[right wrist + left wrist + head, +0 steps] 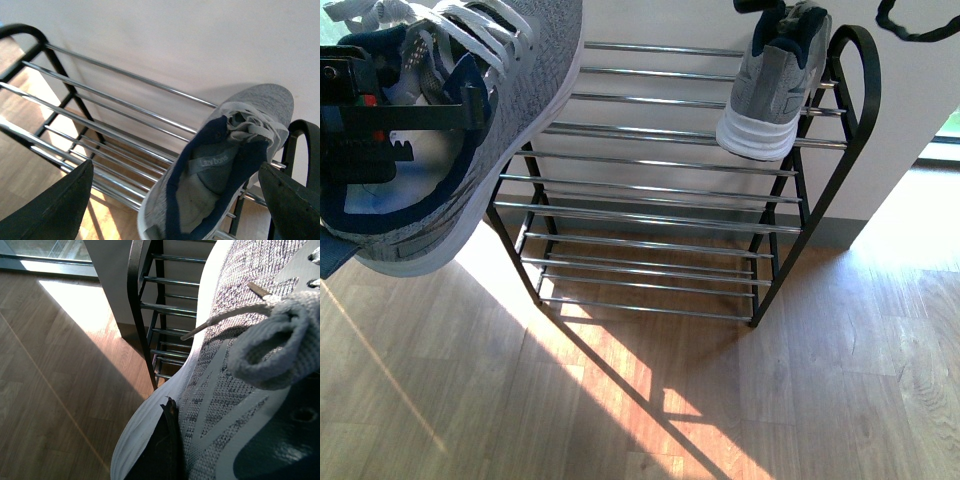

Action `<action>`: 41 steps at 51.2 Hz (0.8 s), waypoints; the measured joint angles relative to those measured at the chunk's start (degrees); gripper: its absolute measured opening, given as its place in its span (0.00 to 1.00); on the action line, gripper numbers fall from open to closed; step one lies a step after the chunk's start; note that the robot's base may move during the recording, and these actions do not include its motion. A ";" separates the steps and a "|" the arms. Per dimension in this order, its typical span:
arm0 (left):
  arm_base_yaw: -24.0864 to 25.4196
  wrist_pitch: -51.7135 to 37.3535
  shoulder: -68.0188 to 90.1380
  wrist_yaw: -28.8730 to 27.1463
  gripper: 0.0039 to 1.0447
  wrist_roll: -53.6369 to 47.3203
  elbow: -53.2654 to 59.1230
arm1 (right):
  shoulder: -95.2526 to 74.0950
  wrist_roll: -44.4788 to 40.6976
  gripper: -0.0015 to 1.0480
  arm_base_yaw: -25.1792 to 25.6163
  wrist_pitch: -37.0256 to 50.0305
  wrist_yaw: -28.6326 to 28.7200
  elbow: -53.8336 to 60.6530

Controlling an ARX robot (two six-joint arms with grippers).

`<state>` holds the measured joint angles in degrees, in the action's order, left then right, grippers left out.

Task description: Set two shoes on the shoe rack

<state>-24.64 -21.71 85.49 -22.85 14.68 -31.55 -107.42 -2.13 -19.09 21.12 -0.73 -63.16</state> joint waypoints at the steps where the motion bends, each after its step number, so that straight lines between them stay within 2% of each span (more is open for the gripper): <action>1: 0.00 0.00 0.00 0.00 0.01 0.00 0.00 | 0.63 0.07 0.92 -0.07 0.15 0.42 0.50; 12: 0.00 0.00 0.00 -0.02 0.01 0.00 0.00 | 16.68 3.34 0.91 -1.05 3.61 6.54 13.75; 18: 0.00 0.00 0.00 0.00 0.01 0.00 0.00 | 31.10 5.64 0.91 -0.42 4.50 10.95 24.48; 27: 0.00 0.00 0.00 0.00 0.01 0.00 0.00 | 46.64 8.94 0.91 3.13 2.86 14.95 35.08; 30: 0.00 0.00 0.00 -0.02 0.01 0.00 0.00 | 52.24 11.50 0.91 6.08 3.30 17.44 39.30; 37: -0.02 0.00 0.00 0.02 0.01 0.00 0.00 | 55.78 13.57 0.91 8.13 3.74 17.97 41.88; 38: -0.04 0.00 0.00 0.11 0.01 0.00 0.00 | 55.71 13.07 0.90 7.63 4.57 15.69 42.23; 40: -0.04 0.00 0.00 0.17 0.01 0.00 0.00 | 56.04 10.34 0.82 5.84 9.07 4.28 44.13; 41: -0.07 0.00 0.00 0.15 0.01 0.00 0.00 | 56.43 8.70 0.79 5.66 10.29 0.63 44.94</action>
<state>-24.71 -21.71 85.49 -22.70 14.68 -31.55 -50.98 6.57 -13.43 31.42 -0.10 -18.22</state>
